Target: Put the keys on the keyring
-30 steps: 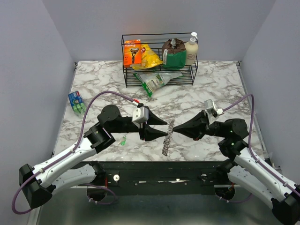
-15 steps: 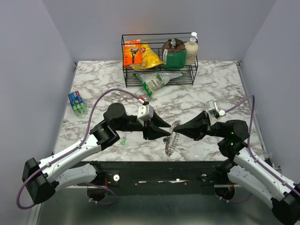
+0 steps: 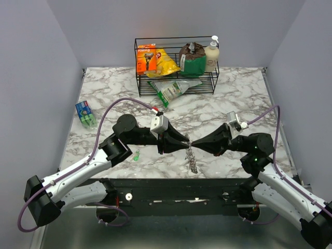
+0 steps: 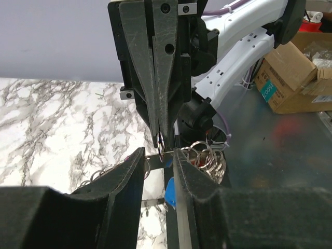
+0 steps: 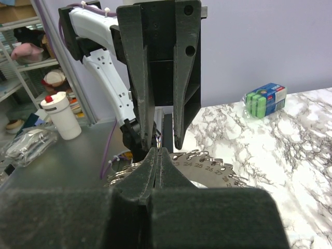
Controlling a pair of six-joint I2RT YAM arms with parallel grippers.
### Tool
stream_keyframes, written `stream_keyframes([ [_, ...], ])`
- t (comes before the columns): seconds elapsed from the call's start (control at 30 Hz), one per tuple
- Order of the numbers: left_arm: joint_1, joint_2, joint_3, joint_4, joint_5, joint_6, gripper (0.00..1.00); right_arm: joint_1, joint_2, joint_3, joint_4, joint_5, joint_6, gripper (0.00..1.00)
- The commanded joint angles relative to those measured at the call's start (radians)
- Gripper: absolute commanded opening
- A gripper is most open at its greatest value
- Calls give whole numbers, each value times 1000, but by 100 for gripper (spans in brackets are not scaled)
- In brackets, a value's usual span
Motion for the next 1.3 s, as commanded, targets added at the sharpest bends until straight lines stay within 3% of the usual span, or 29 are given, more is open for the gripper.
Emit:
stream_keyframes([
  [0.0,4,11,9,15,-1,-6,36,4,-21,-1,63,-6,8,1],
  [0.3,4,18,5,15,-15,-4,34,4,-18,-10,94,-1,31,1],
  [0.53,4,28,12,20,-29,-14,1,4,-1,-17,115,-7,44,1],
  [0.77,4,20,31,-26,-56,3,0,6,13,-11,73,-16,27,2],
  [0.87,4,15,60,-116,-73,51,0,4,9,22,-32,-12,-25,8],
  [0.97,4,18,98,-213,-84,97,0,4,-1,67,-177,2,-100,20],
  [1.07,4,24,140,-314,-102,140,0,4,-2,114,-306,14,-182,41],
  [1.1,4,26,163,-339,-108,153,0,4,-4,127,-375,19,-202,55],
  [1.2,4,34,209,-448,-133,204,0,4,-4,172,-486,28,-278,69],
  [1.27,4,43,229,-517,-144,236,0,4,-1,186,-513,24,-312,72],
])
